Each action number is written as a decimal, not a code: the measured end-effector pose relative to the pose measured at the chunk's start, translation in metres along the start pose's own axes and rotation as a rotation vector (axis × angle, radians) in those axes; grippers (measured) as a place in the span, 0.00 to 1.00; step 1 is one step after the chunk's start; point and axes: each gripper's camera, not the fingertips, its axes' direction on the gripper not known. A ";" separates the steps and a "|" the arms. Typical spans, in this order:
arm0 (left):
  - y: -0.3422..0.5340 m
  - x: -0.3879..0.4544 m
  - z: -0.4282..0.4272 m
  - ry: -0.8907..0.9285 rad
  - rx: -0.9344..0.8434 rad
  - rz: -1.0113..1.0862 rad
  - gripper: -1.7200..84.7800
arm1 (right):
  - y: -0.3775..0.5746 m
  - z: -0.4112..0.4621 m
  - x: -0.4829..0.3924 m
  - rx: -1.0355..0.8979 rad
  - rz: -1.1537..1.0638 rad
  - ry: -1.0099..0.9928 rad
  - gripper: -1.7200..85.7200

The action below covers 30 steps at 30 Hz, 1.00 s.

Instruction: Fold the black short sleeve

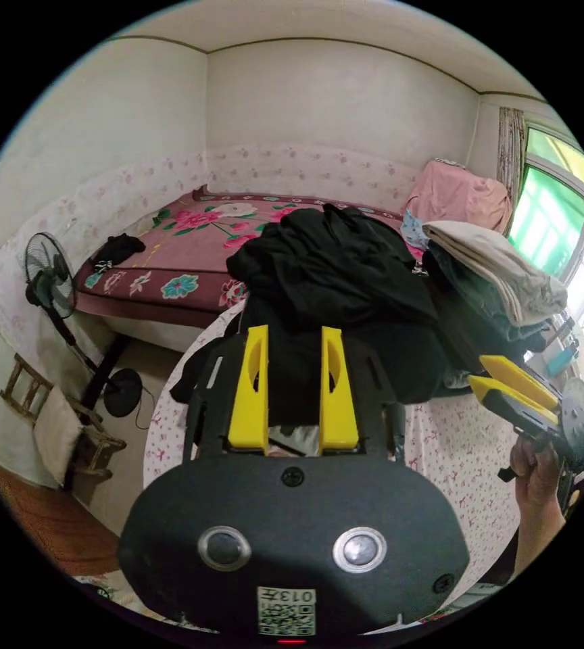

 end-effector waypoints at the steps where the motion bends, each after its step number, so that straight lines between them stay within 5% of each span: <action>1: -0.009 0.001 0.007 0.013 -0.010 0.010 0.16 | -0.007 0.003 -0.001 0.003 -0.008 0.003 0.16; 7: -0.028 0.010 0.036 -0.009 -0.072 0.067 0.11 | -0.052 0.037 -0.014 -0.053 -0.058 0.020 0.17; 13: -0.024 0.009 0.012 0.069 -0.022 0.076 0.03 | -0.061 0.032 -0.021 -0.104 -0.089 0.053 0.06; 23: 0.020 0.057 -0.178 0.278 0.347 0.283 0.02 | -0.016 -0.166 -0.049 0.342 -0.216 0.166 0.04; 30: 0.099 0.120 -0.270 0.451 0.377 0.488 0.02 | 0.078 -0.301 -0.065 0.480 -0.219 0.228 0.03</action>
